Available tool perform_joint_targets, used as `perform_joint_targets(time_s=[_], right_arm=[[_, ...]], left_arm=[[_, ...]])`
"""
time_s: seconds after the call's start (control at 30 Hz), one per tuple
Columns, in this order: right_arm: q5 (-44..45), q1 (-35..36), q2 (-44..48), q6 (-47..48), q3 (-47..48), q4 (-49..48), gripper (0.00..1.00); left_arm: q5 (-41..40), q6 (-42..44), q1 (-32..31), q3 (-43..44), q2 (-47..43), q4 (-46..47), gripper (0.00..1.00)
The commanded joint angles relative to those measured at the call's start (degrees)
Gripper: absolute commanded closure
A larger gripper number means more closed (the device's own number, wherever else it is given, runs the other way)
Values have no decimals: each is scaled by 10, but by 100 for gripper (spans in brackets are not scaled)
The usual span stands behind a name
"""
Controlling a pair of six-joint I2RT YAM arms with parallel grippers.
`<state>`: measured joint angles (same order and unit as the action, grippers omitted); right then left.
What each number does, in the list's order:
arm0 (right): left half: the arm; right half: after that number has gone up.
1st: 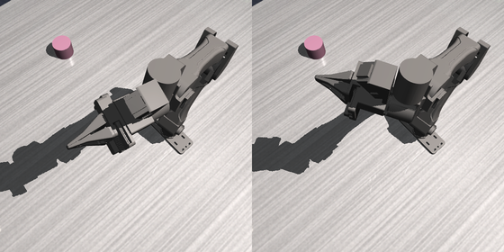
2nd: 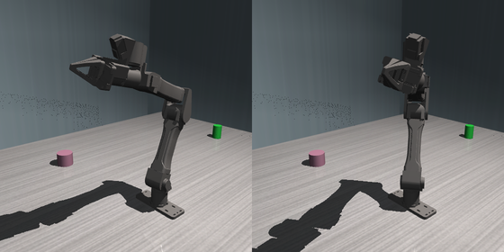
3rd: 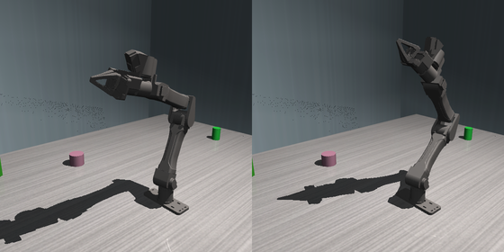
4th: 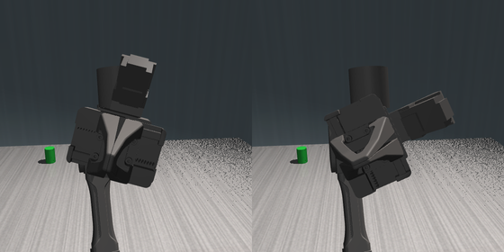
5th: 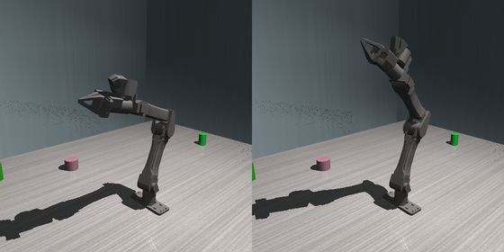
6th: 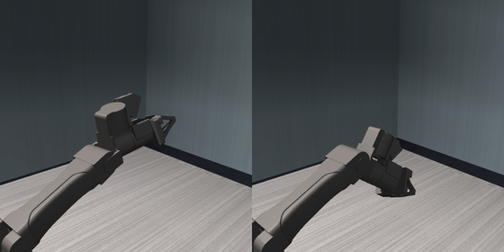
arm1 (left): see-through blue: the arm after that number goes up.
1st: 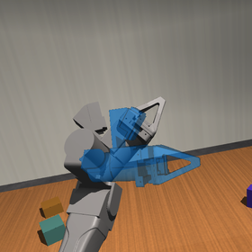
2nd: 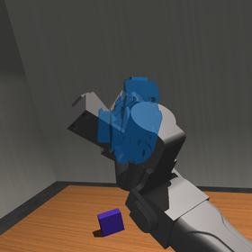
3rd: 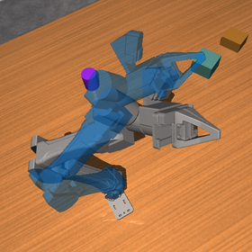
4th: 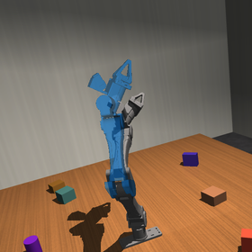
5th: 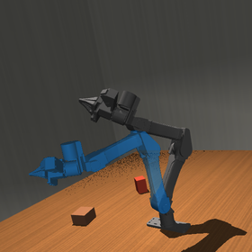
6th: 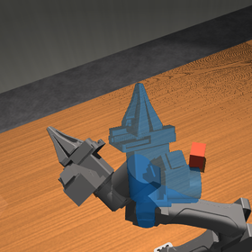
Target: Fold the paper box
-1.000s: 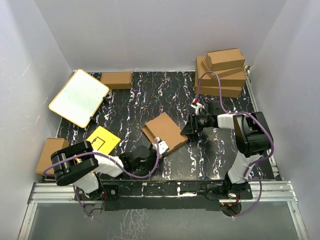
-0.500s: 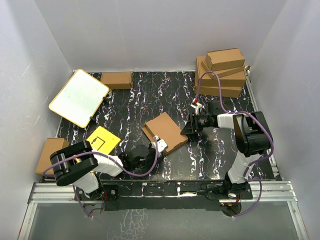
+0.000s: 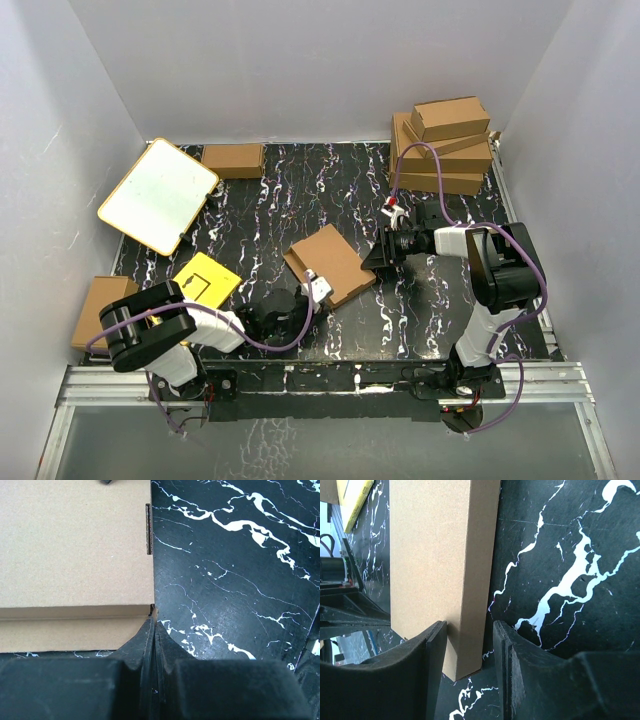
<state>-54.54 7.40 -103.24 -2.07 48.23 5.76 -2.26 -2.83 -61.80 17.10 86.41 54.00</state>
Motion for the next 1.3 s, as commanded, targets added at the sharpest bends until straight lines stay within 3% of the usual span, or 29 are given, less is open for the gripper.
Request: perform_joint_targets(time_s=[0.0, 1.27], right_arm=[[48, -1, -17, 7, 6, -1, 54], [53, -1, -21, 7, 9, 3, 54]], left_arm=[[4, -18, 9, -3, -21, -2, 100], [23, -54, 30, -9, -26, 4, 100]])
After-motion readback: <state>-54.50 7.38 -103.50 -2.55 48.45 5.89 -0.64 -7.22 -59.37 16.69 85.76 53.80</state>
